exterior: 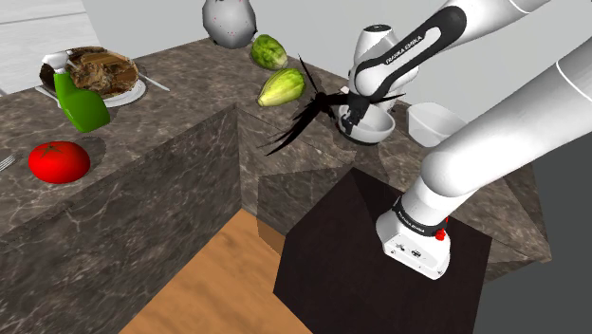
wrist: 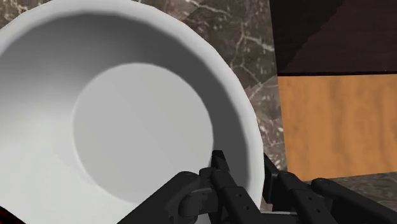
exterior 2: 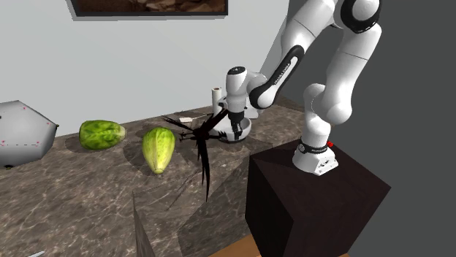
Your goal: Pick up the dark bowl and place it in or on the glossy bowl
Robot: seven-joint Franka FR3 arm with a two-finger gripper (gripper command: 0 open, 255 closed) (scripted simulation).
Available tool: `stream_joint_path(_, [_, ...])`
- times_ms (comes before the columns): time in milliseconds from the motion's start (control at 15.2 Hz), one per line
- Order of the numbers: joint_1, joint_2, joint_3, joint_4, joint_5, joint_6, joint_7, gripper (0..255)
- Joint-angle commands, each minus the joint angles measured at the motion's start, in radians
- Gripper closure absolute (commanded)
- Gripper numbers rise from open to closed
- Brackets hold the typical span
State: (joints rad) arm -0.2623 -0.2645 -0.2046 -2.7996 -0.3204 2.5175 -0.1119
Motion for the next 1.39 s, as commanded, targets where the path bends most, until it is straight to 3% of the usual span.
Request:
stream_joint_path(0, [0.001, -0.032, 0.0, 0.005, 0.005, -0.035, -0.008, 255])
stream_joint_path(1320, [0.018, -0.257, 0.025, 0.129, 0.058, -0.383, -0.06, 255])
